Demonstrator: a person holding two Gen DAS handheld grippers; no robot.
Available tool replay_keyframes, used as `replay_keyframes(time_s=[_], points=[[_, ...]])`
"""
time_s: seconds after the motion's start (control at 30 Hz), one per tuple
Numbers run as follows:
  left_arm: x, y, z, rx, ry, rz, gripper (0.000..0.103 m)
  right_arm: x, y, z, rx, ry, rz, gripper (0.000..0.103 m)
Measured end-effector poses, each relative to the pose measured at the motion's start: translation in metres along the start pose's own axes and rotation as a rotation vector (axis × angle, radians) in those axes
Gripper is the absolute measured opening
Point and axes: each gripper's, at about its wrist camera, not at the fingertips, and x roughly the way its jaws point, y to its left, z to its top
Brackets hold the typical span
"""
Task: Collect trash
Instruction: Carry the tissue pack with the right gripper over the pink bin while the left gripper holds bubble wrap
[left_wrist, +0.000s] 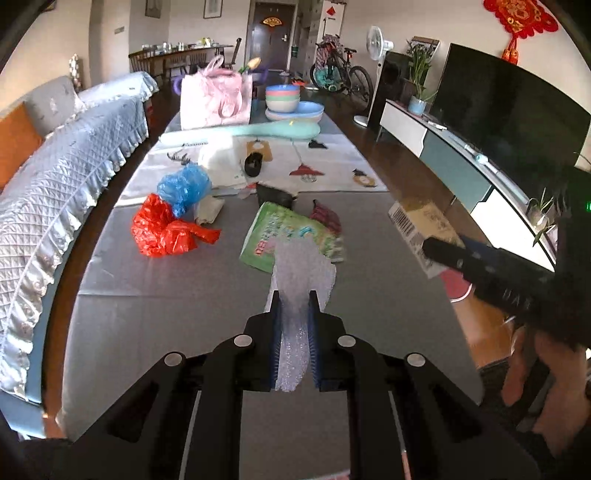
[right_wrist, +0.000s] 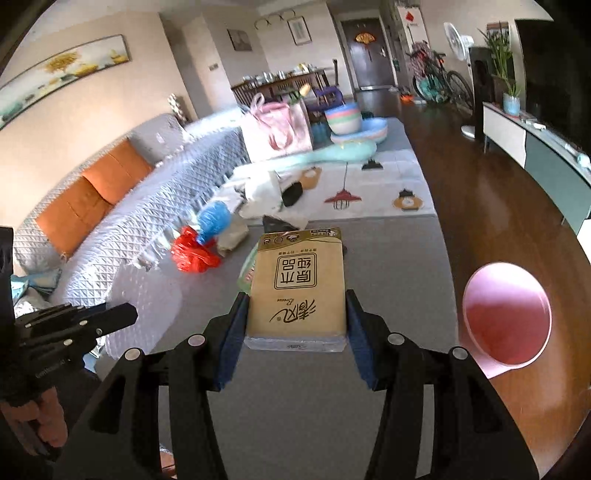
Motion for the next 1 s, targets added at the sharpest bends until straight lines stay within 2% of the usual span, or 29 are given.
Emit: replay_keyframes(time_s=[0.2, 0.3, 0.5, 0.67, 0.87, 1.0], points=[[-0.029, -0.034, 0.010, 0.049, -0.039, 0.015, 0.013, -0.028, -0.015, 0.007, 0.020, -0.060, 0.043, 0.052], [-0.032, -0.050, 0.021, 0.073, -0.050, 0.009, 0.013, -0.046, -0.021, 0.015, -0.003, -0.119, 0.030, 0.052], [-0.029, -0.082, 0.045, 0.127, -0.064, -0.002, 0.013, -0.055, -0.044, 0.023, 0.036, -0.144, 0.054, 0.052], [-0.018, -0.105, 0.061, 0.172, -0.041, -0.007, 0.013, -0.057, -0.060, 0.034, 0.043, -0.162, 0.074, 0.052], [0.017, -0.124, 0.080, 0.195, 0.070, -0.008, 0.013, -0.039, -0.086, 0.048, 0.066, -0.147, 0.065, 0.052], [0.026, -0.140, 0.100, 0.247, 0.073, 0.001, 0.013, -0.028, -0.104, 0.053, 0.092, -0.140, 0.062, 0.052]])
